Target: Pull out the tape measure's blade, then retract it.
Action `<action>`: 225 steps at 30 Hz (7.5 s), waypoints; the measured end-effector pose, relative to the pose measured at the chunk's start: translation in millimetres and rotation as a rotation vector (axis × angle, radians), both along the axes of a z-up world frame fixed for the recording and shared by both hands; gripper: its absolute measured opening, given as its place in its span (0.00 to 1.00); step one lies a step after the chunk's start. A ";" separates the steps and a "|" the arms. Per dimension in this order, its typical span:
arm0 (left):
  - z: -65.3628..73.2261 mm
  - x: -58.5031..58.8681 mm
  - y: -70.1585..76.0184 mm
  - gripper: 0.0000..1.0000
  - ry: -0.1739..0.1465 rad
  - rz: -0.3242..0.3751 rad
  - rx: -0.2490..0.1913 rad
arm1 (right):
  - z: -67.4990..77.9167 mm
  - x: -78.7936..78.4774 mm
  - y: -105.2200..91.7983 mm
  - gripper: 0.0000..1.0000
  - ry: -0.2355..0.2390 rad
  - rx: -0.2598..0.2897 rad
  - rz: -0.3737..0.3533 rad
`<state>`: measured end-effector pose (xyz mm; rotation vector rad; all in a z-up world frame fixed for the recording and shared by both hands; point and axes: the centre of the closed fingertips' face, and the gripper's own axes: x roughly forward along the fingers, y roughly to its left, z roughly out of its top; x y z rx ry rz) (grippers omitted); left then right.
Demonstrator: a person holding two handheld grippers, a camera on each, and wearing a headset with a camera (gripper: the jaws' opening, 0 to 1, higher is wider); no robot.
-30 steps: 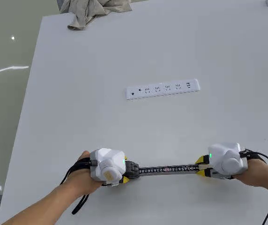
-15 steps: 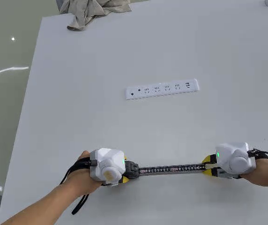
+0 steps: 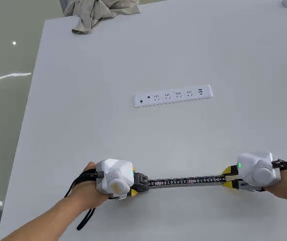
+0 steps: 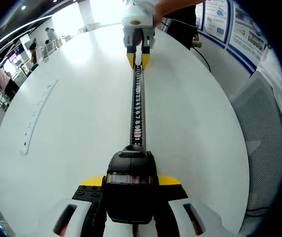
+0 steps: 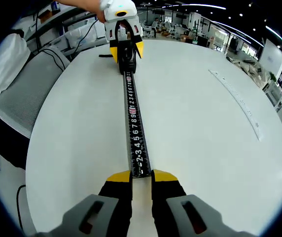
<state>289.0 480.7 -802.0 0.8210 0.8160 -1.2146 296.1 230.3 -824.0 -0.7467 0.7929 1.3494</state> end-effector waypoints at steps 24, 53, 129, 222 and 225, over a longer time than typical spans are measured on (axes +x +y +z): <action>0.3 0.3 -0.9 0.35 -0.004 -0.010 -0.003 | -0.9 -1.0 1.6 0.15 0.003 -0.045 0.029; 0.6 0.9 -1.3 0.37 -0.021 0.000 -0.019 | -1.9 2.0 1.3 0.16 -0.012 -0.099 0.022; 31.7 -37.0 38.2 0.71 -0.052 0.728 -0.282 | 25.9 -32.7 12.0 0.58 0.047 0.040 -0.539; 82.9 -151.4 64.0 1.00 -0.041 1.226 -0.419 | 115.1 -162.5 24.1 0.99 0.097 0.186 -0.956; 83.5 -153.9 64.0 1.00 -0.039 1.228 -0.418 | 119.1 -164.5 25.2 1.00 0.094 0.186 -0.955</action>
